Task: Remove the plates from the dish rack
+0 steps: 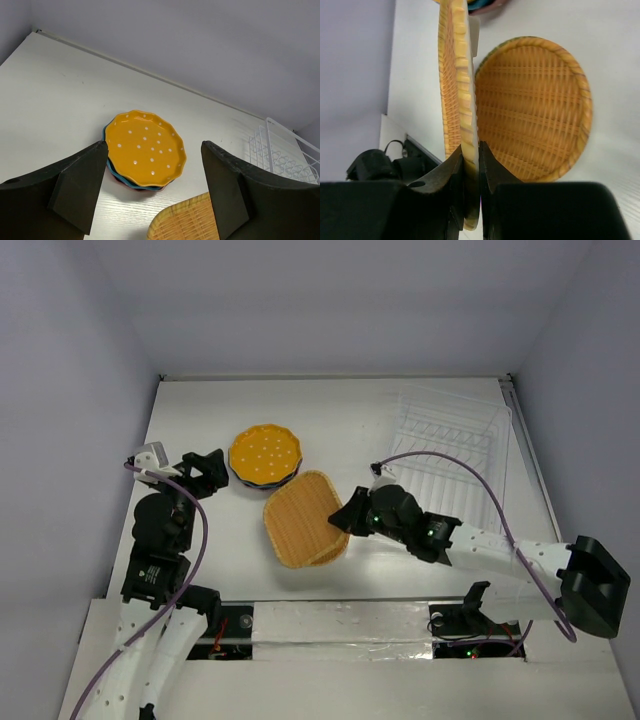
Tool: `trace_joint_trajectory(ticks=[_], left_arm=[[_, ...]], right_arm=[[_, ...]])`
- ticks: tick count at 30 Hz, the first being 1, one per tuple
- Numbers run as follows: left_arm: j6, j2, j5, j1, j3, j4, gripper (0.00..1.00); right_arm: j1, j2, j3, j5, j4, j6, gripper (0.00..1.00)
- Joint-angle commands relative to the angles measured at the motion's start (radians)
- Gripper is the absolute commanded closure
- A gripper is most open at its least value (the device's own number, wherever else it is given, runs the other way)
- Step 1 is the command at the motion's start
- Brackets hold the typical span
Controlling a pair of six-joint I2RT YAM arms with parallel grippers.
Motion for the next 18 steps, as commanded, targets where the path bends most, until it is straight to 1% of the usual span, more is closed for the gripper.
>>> trace_joint_trajectory(ticks=[1, 3, 6, 7, 9, 10, 12, 13, 16, 18], left_arm=[[-0.001, 0.009, 0.003, 0.008, 0.014, 0.035, 0.27], [-0.001, 0.012, 0.003, 0.008, 0.013, 0.037, 0.27], [0.000, 0.015, 0.003, 0.008, 0.014, 0.037, 0.27], [-0.001, 0.015, 0.003, 0.008, 0.014, 0.037, 0.27], [-0.001, 0.015, 0.003, 0.008, 0.014, 0.037, 0.27], [-0.001, 0.013, 0.003, 0.008, 0.013, 0.037, 0.27], [-0.001, 0.015, 0.003, 0.008, 0.013, 0.037, 0.27], [-0.001, 0.013, 0.003, 0.008, 0.014, 0.037, 0.27], [0.000, 0.013, 0.003, 0.008, 0.014, 0.035, 0.27], [0.002, 0.012, 0.003, 0.008, 0.014, 0.035, 0.26]], right_arm=[[0.001, 0.003, -0.002, 0.080, 0.101, 0.047, 1.00], [0.001, 0.029, 0.000, 0.082, 0.073, 0.047, 1.00], [0.001, 0.065, 0.001, 0.100, 0.029, 0.049, 0.83], [0.001, 0.069, 0.001, 0.106, 0.015, 0.050, 0.75], [0.001, 0.062, -0.005, 0.129, -0.008, 0.053, 0.66], [0.001, 0.056, -0.003, 0.135, -0.019, 0.052, 0.54], [0.001, 0.042, 0.009, 0.158, -0.074, 0.041, 0.42], [0.001, 0.027, 0.026, 0.169, -0.083, 0.036, 0.32], [0.012, -0.003, 0.069, 0.215, -0.187, 0.016, 0.21], [0.024, -0.013, 0.096, 0.243, -0.236, -0.002, 0.20]])
